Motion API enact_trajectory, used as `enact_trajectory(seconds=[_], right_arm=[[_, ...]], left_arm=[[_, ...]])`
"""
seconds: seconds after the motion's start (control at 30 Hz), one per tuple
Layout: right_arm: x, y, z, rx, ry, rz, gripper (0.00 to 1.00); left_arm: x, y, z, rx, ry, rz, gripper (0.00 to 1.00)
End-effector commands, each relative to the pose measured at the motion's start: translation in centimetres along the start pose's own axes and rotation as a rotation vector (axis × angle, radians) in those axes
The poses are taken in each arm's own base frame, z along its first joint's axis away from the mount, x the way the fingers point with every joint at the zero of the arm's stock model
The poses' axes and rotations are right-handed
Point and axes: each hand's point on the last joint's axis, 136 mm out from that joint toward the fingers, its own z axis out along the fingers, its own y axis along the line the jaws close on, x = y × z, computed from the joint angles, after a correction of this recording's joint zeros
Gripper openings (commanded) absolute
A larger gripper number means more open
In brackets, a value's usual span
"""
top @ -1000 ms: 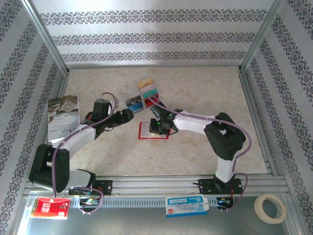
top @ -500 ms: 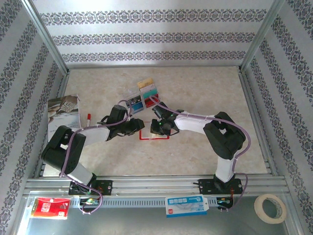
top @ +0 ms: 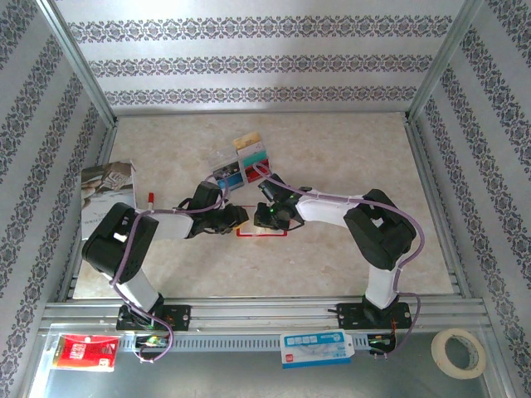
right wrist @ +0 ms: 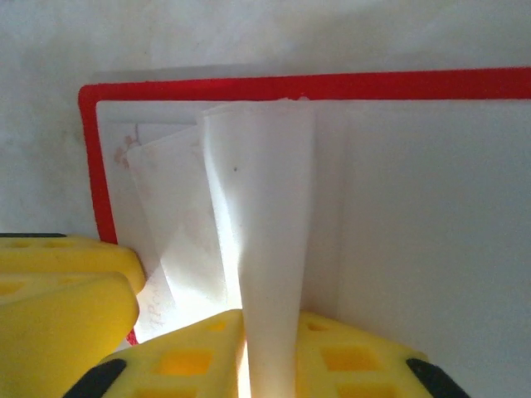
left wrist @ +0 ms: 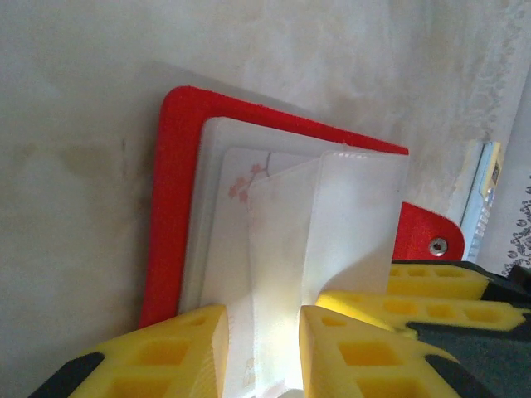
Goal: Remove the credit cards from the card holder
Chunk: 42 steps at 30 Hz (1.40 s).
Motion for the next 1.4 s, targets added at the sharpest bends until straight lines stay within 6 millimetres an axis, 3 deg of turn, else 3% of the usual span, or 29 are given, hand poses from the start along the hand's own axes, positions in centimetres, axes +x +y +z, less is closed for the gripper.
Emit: enact_trajectory(seconds=[0.0, 0.13, 0.33, 0.47, 0.77, 1.13, 1.37], right_arm=[[-0.5, -0.7, -1.0, 0.031, -0.025, -0.004, 0.26], [-0.8, -1.7, -2.2, 0.105, -0.057, -0.016, 0.28], [-1.8, -5.2, -4.2, 0.306, -0.143, -0.025, 0.28], [-2.3, -6.4, -5.7, 0.365, -0.196, -0.017, 0.28], [-4.1, -4.7, -9.3, 0.262, -0.365, -0.021, 0.32], [-4.3, -5.4, -9.9, 0.229, -0.392, 0.017, 0.32], [-4.4, -6.1, -10.4, 0.211, -0.412, 0.053, 0.32]], left_arm=[[0.4, 1.8, 0.4, -0.092, 0.006, 0.001, 0.29], [0.7, 3.0, 0.4, -0.13, 0.008, 0.0, 0.28], [0.9, 2.8, 0.8, -0.116, 0.033, 0.011, 0.28], [1.0, 2.3, 0.8, -0.1, 0.043, 0.025, 0.28], [0.6, -0.9, 0.3, -0.024, 0.066, 0.097, 0.29], [0.4, -4.4, 1.0, 0.093, 0.074, 0.137, 0.3], [1.1, -6.1, 2.9, 0.097, 0.095, 0.174, 0.3]])
